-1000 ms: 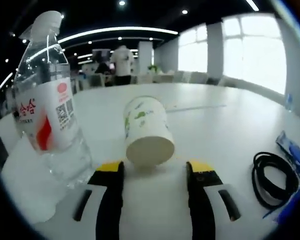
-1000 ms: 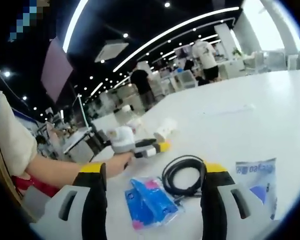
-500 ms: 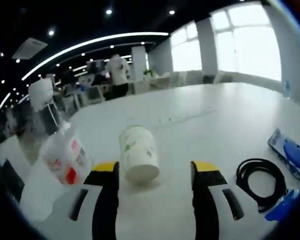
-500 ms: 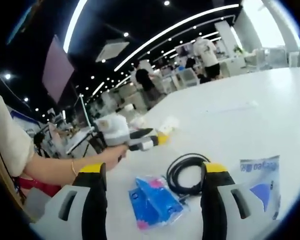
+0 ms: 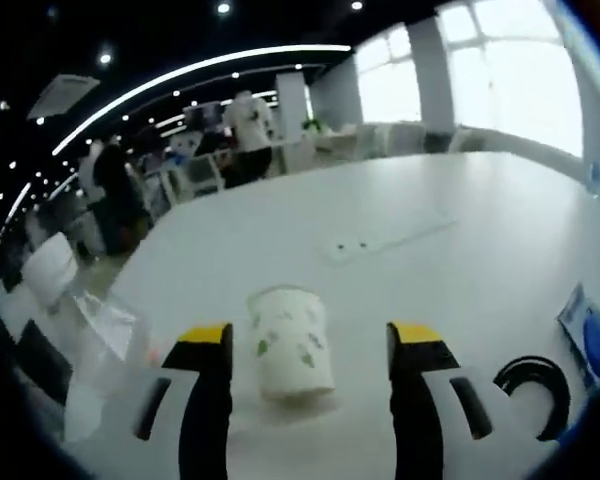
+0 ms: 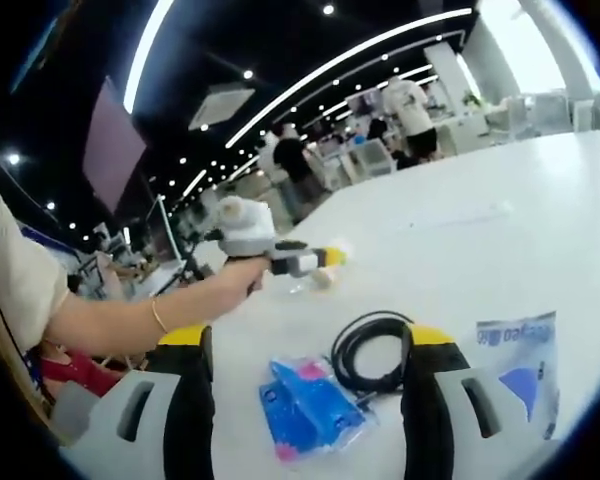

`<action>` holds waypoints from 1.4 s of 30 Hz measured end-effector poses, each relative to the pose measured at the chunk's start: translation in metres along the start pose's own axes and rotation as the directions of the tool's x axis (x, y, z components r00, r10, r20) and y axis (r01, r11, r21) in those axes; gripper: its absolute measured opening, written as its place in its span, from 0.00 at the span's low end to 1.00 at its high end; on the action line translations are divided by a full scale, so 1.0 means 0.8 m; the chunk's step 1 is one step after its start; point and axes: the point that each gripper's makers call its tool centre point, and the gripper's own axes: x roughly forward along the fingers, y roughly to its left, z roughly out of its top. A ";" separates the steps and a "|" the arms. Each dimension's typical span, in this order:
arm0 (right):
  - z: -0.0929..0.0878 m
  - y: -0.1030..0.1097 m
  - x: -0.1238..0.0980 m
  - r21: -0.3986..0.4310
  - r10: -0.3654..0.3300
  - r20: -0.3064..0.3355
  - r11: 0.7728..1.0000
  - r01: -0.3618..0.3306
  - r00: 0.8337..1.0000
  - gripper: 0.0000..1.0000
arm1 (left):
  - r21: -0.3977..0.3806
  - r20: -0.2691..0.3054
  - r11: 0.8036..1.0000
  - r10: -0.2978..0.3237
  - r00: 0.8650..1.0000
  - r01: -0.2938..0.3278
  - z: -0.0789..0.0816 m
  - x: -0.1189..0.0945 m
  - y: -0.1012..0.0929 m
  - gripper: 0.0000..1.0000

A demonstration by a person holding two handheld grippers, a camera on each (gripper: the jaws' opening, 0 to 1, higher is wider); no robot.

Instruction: Arrange the tabletop items into an orderly group along one side of the table until the central work area is clear of visible clutter.

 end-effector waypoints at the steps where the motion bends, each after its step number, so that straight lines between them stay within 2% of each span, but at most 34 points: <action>1: 0.000 0.000 0.000 0.000 0.001 0.000 1.000 -0.001 1.000 0.76 | -0.011 -0.017 1.000 -0.002 1.000 0.002 0.000 0.002 -0.001 0.60; 3: 0.000 0.000 0.000 0.001 0.001 -0.001 1.000 -0.001 1.000 0.76 | -0.014 -0.032 1.000 -0.008 0.999 0.008 0.006 0.007 0.000 0.58; 5: 0.000 -0.001 0.000 0.001 -0.002 -0.001 1.000 0.002 1.000 0.76 | 0.034 -0.097 0.999 0.005 0.995 -0.002 0.004 0.012 0.005 0.59; 7: 0.001 -0.003 -0.001 0.003 -0.006 0.001 1.000 0.006 1.000 0.76 | 0.010 -0.117 1.000 -0.013 0.993 0.015 0.010 0.017 0.003 0.56; 8: 0.002 -0.004 -0.002 0.004 -0.008 0.003 1.000 0.008 1.000 0.76 | -0.009 -0.159 0.998 -0.059 0.986 0.058 0.007 0.019 -0.004 0.55; 9: 0.003 -0.005 -0.003 0.004 -0.010 0.004 1.000 0.010 1.000 0.76 | -0.051 -0.185 0.997 -0.065 0.981 0.056 0.005 0.019 -0.005 0.53; 12: 0.005 -0.006 -0.004 0.005 -0.015 0.006 1.000 0.015 1.000 0.76 | -0.102 -0.269 0.993 -0.078 0.960 0.052 -0.005 0.023 -0.003 0.51; 13: 0.006 -0.005 -0.005 0.009 -0.013 0.009 1.000 0.013 1.000 0.76 | -0.108 -0.293 0.991 -0.109 0.950 0.080 -0.007 0.025 -0.008 0.51; 14: 0.008 -0.003 -0.005 0.011 -0.008 0.014 1.000 0.008 1.000 0.76 | -0.128 -0.312 0.988 -0.119 0.943 0.083 -0.010 0.027 -0.010 0.51; 16: 0.011 0.000 -0.005 0.014 -0.001 0.023 1.000 0.001 1.000 0.76 | -0.119 -0.352 0.990 -0.114 0.929 0.076 -0.015 0.033 -0.008 0.51; 19: 0.011 0.001 -0.005 0.010 0.004 0.022 1.000 -0.004 1.000 0.76 | -0.082 -0.392 0.995 -0.088 0.916 0.060 -0.022 0.041 -0.003 0.47; 20: 0.011 0.001 -0.005 0.009 0.004 0.020 1.000 -0.004 1.000 0.76 | -0.088 -0.410 0.994 -0.090 0.908 0.059 -0.025 0.043 -0.002 0.47; 23: 0.011 0.001 -0.006 0.008 0.002 0.018 1.000 -0.002 1.000 0.76 | -0.108 -0.421 0.992 -0.110 0.900 0.071 -0.028 0.048 -0.005 0.43; 24: 0.012 0.000 -0.006 0.007 0.000 0.018 1.000 -0.001 1.000 0.76 | -0.102 -0.442 0.992 -0.117 0.889 0.080 -0.033 0.048 -0.006 0.41; 25: 0.012 0.000 -0.007 0.007 -0.001 0.018 1.000 0.001 1.000 0.76 | -0.107 -0.449 0.991 -0.118 0.886 0.077 -0.035 0.047 -0.007 0.39; 31: 0.011 -0.003 -0.008 0.004 -0.009 0.012 1.000 0.009 1.000 0.76 | -0.134 -0.431 0.988 -0.124 0.894 0.073 -0.033 0.049 -0.010 0.38; 33: 0.011 -0.002 -0.008 0.004 -0.009 0.011 1.000 0.009 1.000 0.76 | -0.146 -0.412 0.986 -0.136 0.901 0.082 -0.030 0.045 -0.014 0.37; 35: 0.011 -0.002 -0.008 0.002 -0.010 0.008 1.000 0.010 1.000 0.76 | -0.156 -0.377 0.985 -0.133 0.917 0.079 -0.024 0.045 -0.015 0.37; 36: 0.011 -0.003 -0.008 0.002 -0.012 0.008 1.000 0.012 1.000 0.76 | -0.154 -0.338 0.985 -0.131 0.932 0.082 -0.016 0.046 -0.016 0.37; 37: 0.011 -0.003 -0.008 0.002 -0.013 0.008 1.000 0.013 1.000 0.76 | -0.152 -0.316 0.984 -0.134 0.939 0.089 -0.012 0.047 -0.017 0.37; 39: 0.010 -0.003 -0.008 0.002 -0.013 0.005 1.000 0.013 1.000 0.76 | -0.203 -0.267 0.975 -0.141 0.953 0.087 -0.006 0.044 -0.022 0.37; 40: 0.010 -0.003 -0.007 0.000 -0.013 0.005 1.000 0.013 1.000 0.76 | -0.233 -0.204 0.968 -0.146 0.968 0.097 0.003 0.045 -0.025 0.37; 41: 0.010 -0.003 -0.007 -0.001 -0.014 0.005 1.000 0.014 1.000 0.76 | -0.249 -0.191 0.963 -0.150 0.970 0.100 0.003 0.043 -0.025 0.37; 42: 0.010 -0.003 -0.007 -0.002 -0.014 0.004 1.000 0.014 1.000 0.76 | -0.250 -0.139 0.960 -0.165 0.976 0.127 0.008 0.043 -0.029 0.37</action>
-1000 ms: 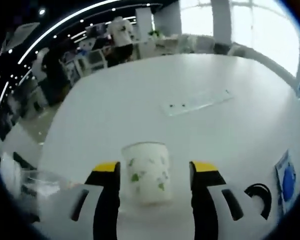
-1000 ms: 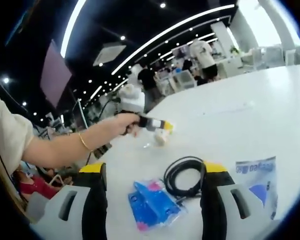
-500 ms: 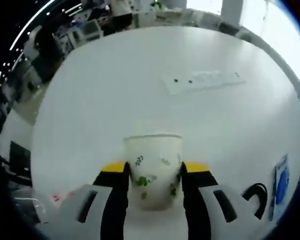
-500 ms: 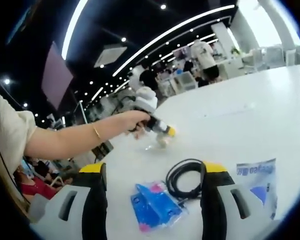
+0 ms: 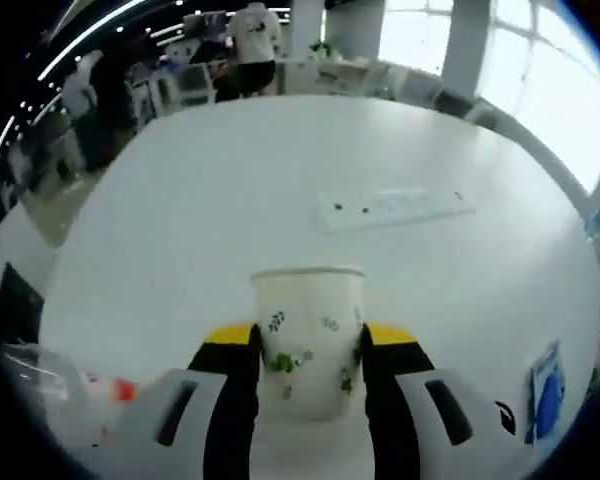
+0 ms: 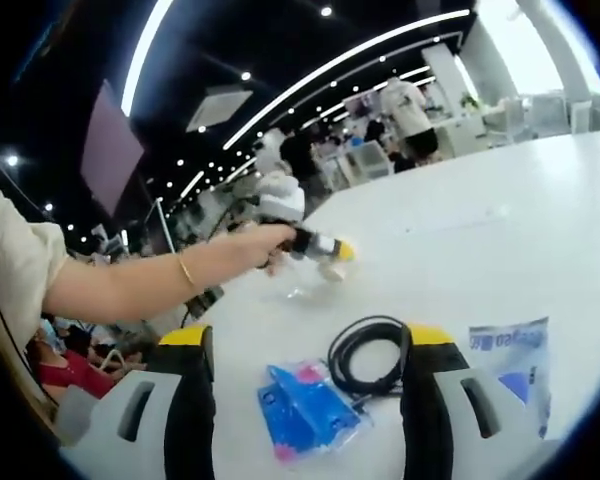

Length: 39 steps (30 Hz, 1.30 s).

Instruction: Arrange the tabletop items into an orderly group along one side of the table until the central work area is clear of visible clutter.

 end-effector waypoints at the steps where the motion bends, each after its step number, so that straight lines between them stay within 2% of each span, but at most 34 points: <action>1: 0.000 0.000 0.000 0.000 0.000 0.000 1.000 0.000 1.000 0.76 | -0.002 0.034 1.000 -0.012 0.999 0.012 0.004 0.000 -0.002 0.37; 3: 0.000 0.000 0.000 -0.002 -0.001 -0.001 1.000 0.001 1.000 0.76 | -0.023 0.050 1.000 -0.008 0.999 0.010 0.000 -0.005 0.000 0.37; 5: -0.002 -0.003 0.000 -0.011 -0.008 -0.005 1.000 0.008 1.000 0.76 | -0.018 0.152 0.999 -0.033 0.988 0.036 0.008 -0.010 -0.003 0.37; 6: -0.003 -0.004 0.000 -0.012 -0.012 -0.008 1.000 0.012 1.000 0.75 | 0.010 0.188 0.999 -0.050 0.981 0.049 0.011 -0.012 -0.006 0.37; 8: -0.004 -0.004 0.000 -0.013 -0.013 -0.012 1.000 0.012 1.000 0.75 | 0.103 0.295 0.993 -0.086 0.952 0.057 0.022 -0.020 -0.010 0.37; 9: -0.004 -0.004 0.001 -0.014 -0.012 -0.013 1.000 0.011 1.000 0.75 | 0.131 0.363 0.990 -0.102 0.926 0.058 0.026 -0.029 -0.014 0.37; 11: -0.005 -0.003 0.001 -0.017 -0.011 -0.014 1.000 0.011 1.000 0.75 | 0.150 0.427 0.986 -0.134 0.894 0.076 0.029 -0.036 -0.020 0.37; 13: -0.007 -0.003 0.002 -0.020 -0.011 -0.019 1.000 0.011 1.000 0.75 | 0.152 0.504 0.986 -0.138 0.853 0.070 0.033 -0.043 -0.017 0.37; 14: -0.009 -0.003 0.003 -0.025 -0.013 -0.027 1.000 0.012 1.000 0.75 | 0.152 0.514 0.986 -0.138 0.847 0.068 0.032 -0.045 -0.016 0.37; 16: -0.011 -0.003 0.003 -0.030 -0.015 -0.034 0.999 0.014 0.999 0.75 | 0.132 0.563 0.989 -0.130 0.816 0.066 0.032 -0.050 -0.012 0.37; 17: -0.012 -0.003 0.003 -0.031 -0.015 -0.035 0.999 0.014 0.999 0.75 | 0.138 0.568 0.988 -0.134 0.812 0.066 0.031 -0.050 -0.011 0.37; 18: -0.012 -0.003 0.004 -0.031 -0.015 -0.035 0.999 0.014 0.999 0.75 | 0.139 0.567 0.989 -0.129 0.813 0.060 0.027 -0.050 -0.009 0.37; 20: -0.013 -0.003 0.004 -0.032 -0.014 -0.039 0.999 0.012 0.999 0.75 | 0.137 0.586 0.989 -0.128 0.800 0.058 0.027 -0.052 -0.006 0.37; 22: -0.016 -0.004 0.005 -0.037 -0.017 -0.048 0.999 0.015 0.999 0.75 | 0.126 0.620 0.991 -0.119 0.776 0.051 0.028 -0.057 -0.003 0.37; 23: -0.018 -0.005 0.006 -0.041 -0.020 -0.055 0.999 0.017 0.998 0.75 | 0.131 0.610 0.990 -0.115 0.784 0.044 0.024 -0.057 -0.002 0.37; 24: -0.019 -0.005 0.006 -0.044 -0.021 -0.058 0.999 0.019 0.998 0.75 | 0.136 0.609 0.990 -0.111 0.785 0.034 0.021 -0.057 0.000 0.37; 25: -0.020 -0.005 0.006 -0.048 -0.022 -0.060 0.999 0.019 0.998 0.75 | 0.135 0.620 0.990 -0.110 0.777 0.033 0.020 -0.058 0.002 0.37; 26: -0.021 -0.006 0.007 -0.051 -0.024 -0.064 0.998 0.021 0.998 0.75 | 0.137 0.621 0.990 -0.113 0.776 0.035 0.018 -0.058 0.004 0.37; 37: -0.029 -0.009 0.008 -0.054 -0.031 -0.083 0.998 0.027 0.996 0.75 | 0.127 0.600 0.992 -0.089 0.795 0.015 -0.014 -0.043 0.025 0.37; 39: -0.029 -0.010 0.009 -0.053 -0.031 -0.084 0.998 0.026 0.996 0.75 | 0.148 0.589 0.989 -0.097 0.802 0.011 -0.020 -0.041 0.024 0.37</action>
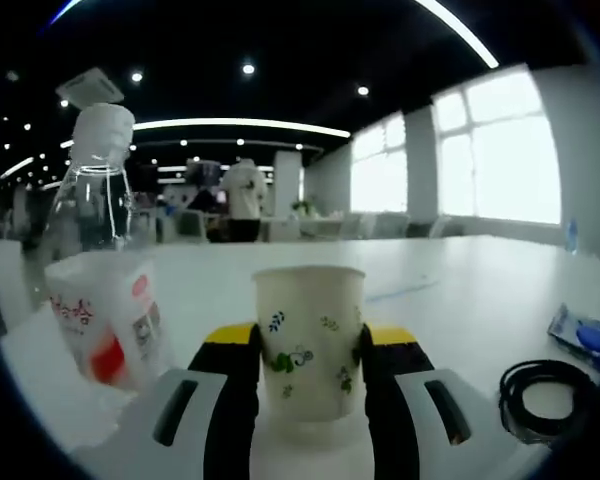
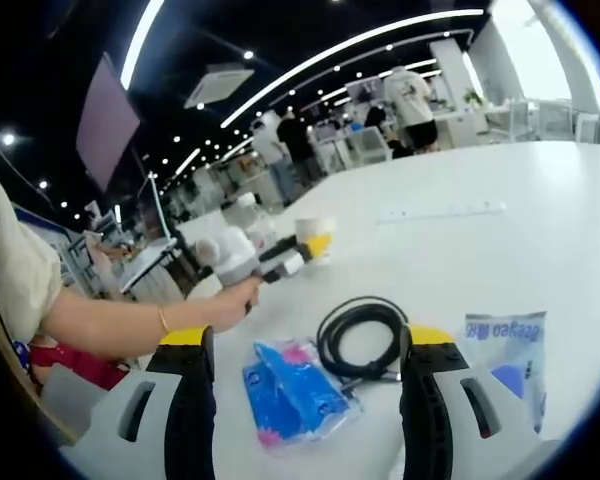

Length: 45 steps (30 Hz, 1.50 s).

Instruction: Arrange the tabletop items into an orderly group along one side of the table until the central work area is clear of visible clutter.

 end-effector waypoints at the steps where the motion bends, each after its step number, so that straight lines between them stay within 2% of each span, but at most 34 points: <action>1: -0.001 0.001 0.000 0.001 0.003 -0.002 1.000 -0.003 1.000 0.75 | 0.003 -0.005 1.000 -0.003 1.000 0.003 -0.003 0.000 0.000 0.37; 3: 0.001 0.003 0.001 0.000 0.010 0.002 1.000 -0.010 1.000 0.76 | 0.024 0.013 1.000 -0.018 1.000 0.017 -0.002 -0.003 -0.003 0.37; 10: -0.003 0.001 0.002 0.002 0.005 -0.009 1.000 -0.005 1.000 0.76 | 0.013 -0.009 1.000 -0.021 1.000 0.021 0.000 -0.011 -0.003 0.38; 15: -0.002 -0.003 0.000 0.008 -0.004 -0.003 1.000 0.004 1.000 0.75 | 0.039 -0.050 0.999 -0.024 0.998 0.026 -0.005 -0.021 -0.001 0.38; 17: -0.003 -0.004 0.000 0.010 -0.007 -0.005 1.000 0.007 1.000 0.75 | 0.036 -0.095 0.999 -0.010 0.995 0.013 -0.014 -0.025 0.004 0.38; 21: -0.003 -0.007 -0.001 0.014 -0.015 -0.007 1.000 0.015 1.000 0.74 | 0.020 -0.094 1.000 -0.009 0.996 0.010 -0.014 -0.028 0.007 0.38; 28: -0.003 -0.011 -0.001 0.017 -0.028 -0.004 0.999 0.028 1.000 0.74 | 0.007 -0.128 1.000 -0.009 0.992 0.010 -0.017 -0.032 0.004 0.40; 30: -0.002 -0.015 -0.003 0.014 -0.044 0.000 0.999 0.044 0.999 0.75 | -0.012 -0.139 1.000 -0.012 0.990 0.011 -0.017 -0.033 0.001 0.42; 31: -0.002 -0.019 -0.004 0.012 -0.058 0.001 0.998 0.058 0.998 0.75 | -0.070 -0.175 0.997 0.002 0.984 -0.015 -0.022 -0.036 0.001 0.44; 33: 0.000 -0.029 -0.007 0.010 -0.089 0.005 0.996 0.089 0.996 0.76 | -0.101 -0.198 0.994 0.008 0.980 -0.029 -0.023 -0.038 0.001 0.48; 36: 0.009 -0.046 -0.017 0.015 -0.144 0.034 0.990 0.144 0.989 0.80 | -0.096 -0.218 0.995 0.010 0.976 -0.031 -0.020 -0.046 -0.004 0.48; 38: 0.014 -0.057 -0.026 0.015 -0.172 0.052 0.985 0.172 0.984 0.82 | -0.111 -0.218 0.993 0.008 0.976 -0.033 -0.016 -0.053 -0.007 0.54; 41: 0.015 -0.067 -0.040 0.023 -0.196 0.054 0.981 0.195 0.979 0.86 | -0.086 -0.236 0.996 -0.016 0.972 -0.004 -0.012 -0.062 -0.017 0.58; 42: 0.017 -0.071 -0.046 0.048 -0.206 0.061 0.978 0.203 0.977 0.88 | -0.076 -0.243 0.997 -0.013 0.970 -0.005 -0.010 -0.067 -0.019 0.58; 45: 0.022 -0.075 -0.060 0.080 -0.207 0.078 0.976 0.201 0.975 0.91 | -0.101 -0.253 0.995 -0.034 0.967 0.009 -0.006 -0.075 -0.029 0.63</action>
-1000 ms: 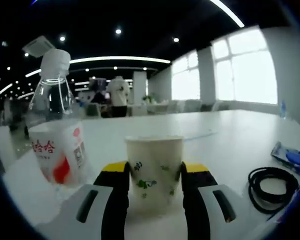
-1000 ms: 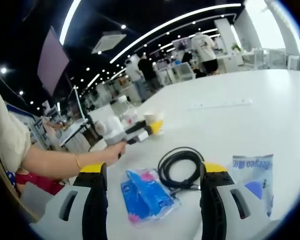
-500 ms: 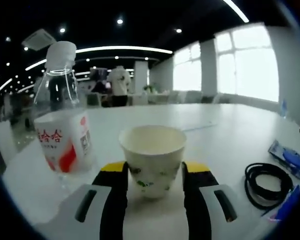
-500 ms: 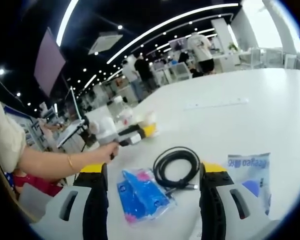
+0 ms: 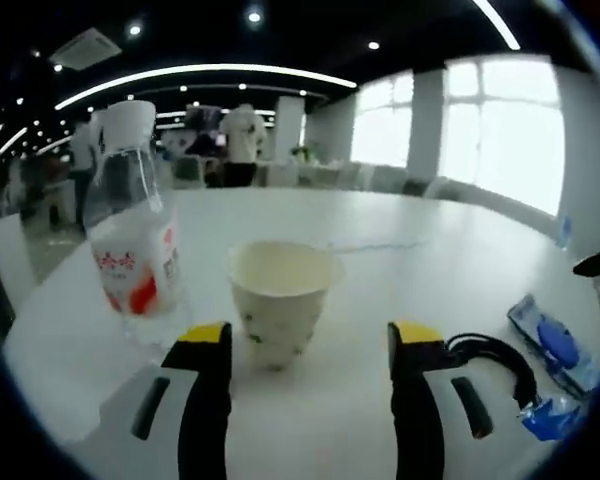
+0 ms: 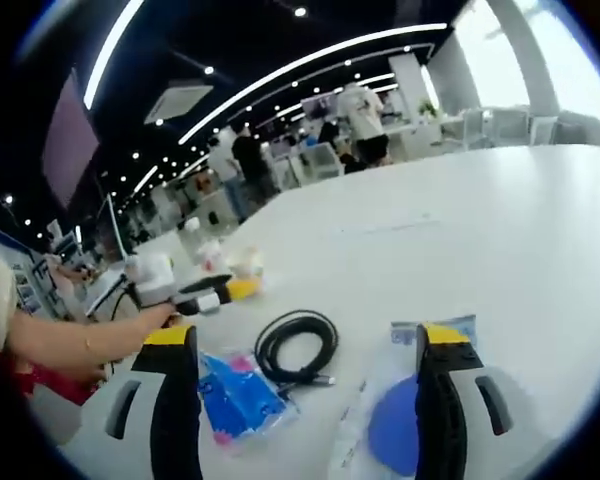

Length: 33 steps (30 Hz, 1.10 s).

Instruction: Arrange the tabletop items into an orderly group along one side of the table until the central work area is clear of visible clutter.

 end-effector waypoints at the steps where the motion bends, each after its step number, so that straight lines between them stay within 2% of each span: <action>1: 0.001 -0.001 -0.004 -0.001 -0.003 0.000 1.000 0.003 1.000 0.92 | -0.002 -0.001 1.000 -0.005 1.000 0.005 0.001 -0.002 -0.003 0.66; 4: -0.003 -0.007 -0.017 -0.013 -0.024 -0.012 1.000 0.024 1.000 0.99 | 0.036 -0.011 0.997 -0.064 0.998 0.065 0.002 -0.013 -0.029 0.70; 9: -0.018 -0.023 -0.044 0.002 -0.081 -0.054 0.997 0.082 0.995 1.00 | 0.047 -0.002 0.988 -0.147 0.989 0.147 0.001 -0.028 -0.062 0.82; 14: -0.035 -0.036 -0.067 0.036 -0.142 -0.103 0.989 0.146 0.985 1.00 | 0.079 0.013 0.970 -0.232 0.973 0.231 0.007 -0.038 -0.096 0.94; 16: -0.042 -0.039 -0.074 0.053 -0.169 -0.118 0.983 0.176 0.979 1.00 | 0.078 0.034 0.960 -0.273 0.961 0.270 0.012 -0.039 -0.112 0.98; 17: -0.044 -0.040 -0.077 0.061 -0.175 -0.124 0.981 0.184 0.977 1.00 | 0.085 0.031 0.956 -0.285 0.958 0.281 0.012 -0.039 -0.117 0.98; 18: -0.053 -0.044 -0.082 0.092 -0.208 -0.157 0.970 0.225 0.965 1.00 | 0.095 0.024 0.949 -0.304 0.952 0.301 0.012 -0.038 -0.125 0.99; 19: -0.057 -0.045 -0.084 0.097 -0.213 -0.171 0.968 0.232 0.962 1.00 | 0.100 0.020 0.943 -0.320 0.947 0.317 0.012 -0.037 -0.132 0.99; 23: -0.071 -0.056 -0.099 0.127 -0.295 -0.193 0.938 0.322 0.936 1.00 | 0.133 -0.004 0.929 -0.349 0.937 0.346 0.010 -0.028 -0.149 0.99; 27: -0.084 -0.051 -0.107 0.209 -0.292 -0.221 0.918 0.337 0.931 1.00 | 0.134 -0.014 0.910 -0.393 0.919 0.392 0.009 -0.021 -0.170 0.99; 29: -0.090 -0.051 -0.109 0.237 -0.306 -0.222 0.904 0.355 0.926 1.00 | 0.163 -0.025 0.892 -0.424 0.905 0.422 0.008 -0.019 -0.186 0.99; 33: -0.103 -0.047 -0.111 0.243 -0.319 -0.250 0.893 0.378 0.914 0.99 | 0.182 -0.036 0.866 -0.467 0.883 0.465 0.010 -0.007 -0.208 0.98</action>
